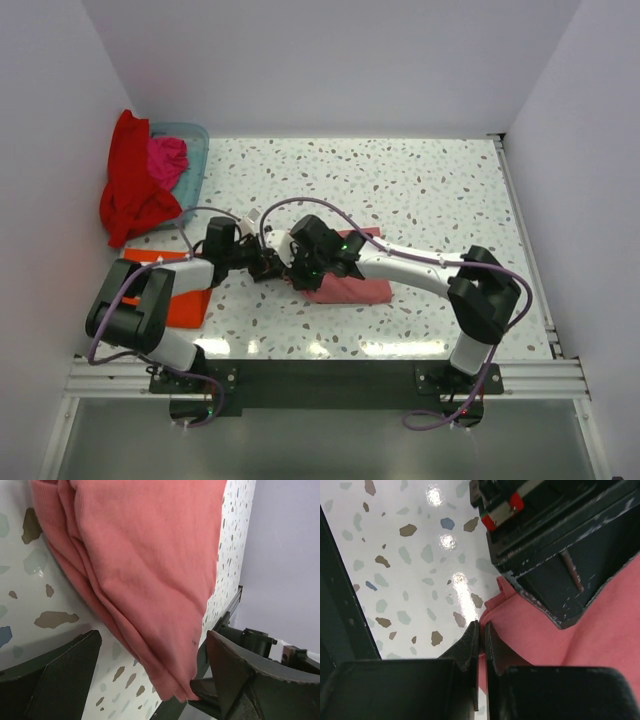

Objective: Fold and stack the t-shirts
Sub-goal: Neatly place the folded tshirt to the corner

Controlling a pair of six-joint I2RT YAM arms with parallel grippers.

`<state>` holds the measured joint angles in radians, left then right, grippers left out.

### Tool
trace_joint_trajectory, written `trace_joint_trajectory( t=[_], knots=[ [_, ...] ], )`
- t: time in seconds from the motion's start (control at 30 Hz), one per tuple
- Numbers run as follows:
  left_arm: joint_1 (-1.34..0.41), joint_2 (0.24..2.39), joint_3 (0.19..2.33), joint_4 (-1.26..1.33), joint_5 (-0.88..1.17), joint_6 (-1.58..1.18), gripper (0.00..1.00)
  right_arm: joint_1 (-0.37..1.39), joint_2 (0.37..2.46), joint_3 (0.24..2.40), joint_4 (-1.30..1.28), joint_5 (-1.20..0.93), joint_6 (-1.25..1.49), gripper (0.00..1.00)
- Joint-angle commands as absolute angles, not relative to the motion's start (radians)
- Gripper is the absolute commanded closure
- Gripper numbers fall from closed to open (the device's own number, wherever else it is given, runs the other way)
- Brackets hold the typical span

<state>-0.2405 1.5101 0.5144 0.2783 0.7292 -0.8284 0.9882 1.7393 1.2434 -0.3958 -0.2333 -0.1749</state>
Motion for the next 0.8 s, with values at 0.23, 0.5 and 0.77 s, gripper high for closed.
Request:
trace_joint_trajectory(
  t=[0.23, 0.5, 0.77],
  knots=[
    [-0.296, 1.629, 0.531, 0.417, 0.749, -0.980, 0.16, 0.992, 1.743, 1.315, -0.307, -0.281, -0.112, 1.00],
    [-0.336, 1.695, 0.580, 0.440, 0.804, -1.043, 0.34, 0.999, 1.781, 1.335, -0.261, -0.295, -0.055, 1.00],
    [-0.330, 1.602, 0.699, 0.006, 0.798, -0.793, 1.00, 1.003, 1.740, 1.345, -0.301, -0.441, -0.011, 0.72]
  ],
)
